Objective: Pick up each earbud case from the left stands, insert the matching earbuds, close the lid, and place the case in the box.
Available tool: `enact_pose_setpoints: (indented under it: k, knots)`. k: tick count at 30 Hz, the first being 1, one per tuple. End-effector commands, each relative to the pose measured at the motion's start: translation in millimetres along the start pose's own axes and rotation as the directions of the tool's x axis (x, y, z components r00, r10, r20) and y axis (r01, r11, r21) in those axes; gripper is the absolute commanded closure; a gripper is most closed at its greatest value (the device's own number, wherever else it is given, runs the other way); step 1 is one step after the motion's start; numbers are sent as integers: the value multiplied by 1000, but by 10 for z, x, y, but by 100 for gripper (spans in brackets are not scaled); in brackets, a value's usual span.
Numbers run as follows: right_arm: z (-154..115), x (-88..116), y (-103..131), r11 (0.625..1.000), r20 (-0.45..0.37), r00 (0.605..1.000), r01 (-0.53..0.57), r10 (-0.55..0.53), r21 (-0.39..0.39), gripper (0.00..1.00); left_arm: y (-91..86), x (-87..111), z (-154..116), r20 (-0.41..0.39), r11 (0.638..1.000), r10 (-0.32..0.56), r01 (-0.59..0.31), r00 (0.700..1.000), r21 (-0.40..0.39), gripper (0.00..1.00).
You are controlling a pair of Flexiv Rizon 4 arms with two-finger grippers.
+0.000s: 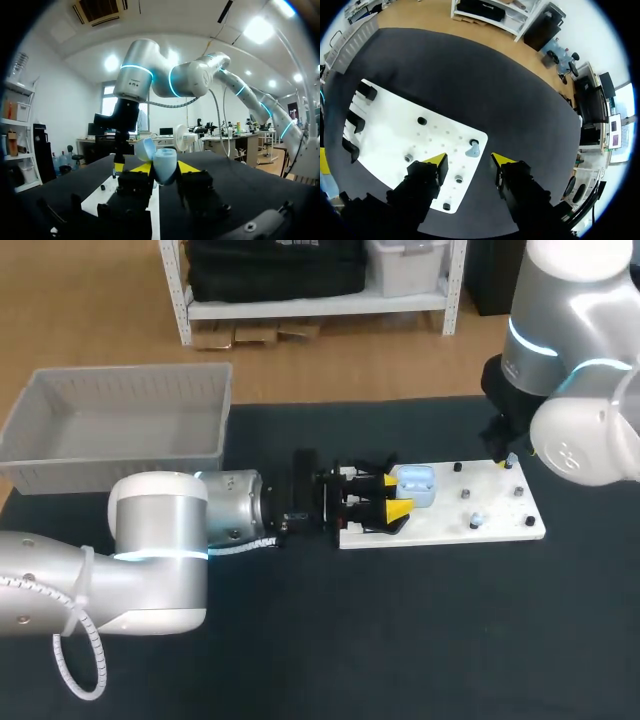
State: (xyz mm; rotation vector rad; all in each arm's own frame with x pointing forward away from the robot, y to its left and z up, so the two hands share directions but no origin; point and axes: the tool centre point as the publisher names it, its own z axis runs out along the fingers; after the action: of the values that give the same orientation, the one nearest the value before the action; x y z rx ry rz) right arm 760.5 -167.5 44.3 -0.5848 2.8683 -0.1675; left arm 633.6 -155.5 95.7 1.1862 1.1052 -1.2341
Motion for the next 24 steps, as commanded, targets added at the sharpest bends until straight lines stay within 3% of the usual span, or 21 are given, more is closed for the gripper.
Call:
enact_pose_setpoints:
  k: [1, 24]
  knots:
    - [21, -89, -40, 1000, -34, 999, -9, 8, -15, 52, -7, 2, -2, 2, 1000, 1, -1, 1000, -3, 100]
    - [101, -4, -51, 999, -48, 999, -23, 21, -38, 58, -7, 2, -2, 2, 1000, 1, -1, 1000, -3, 100]
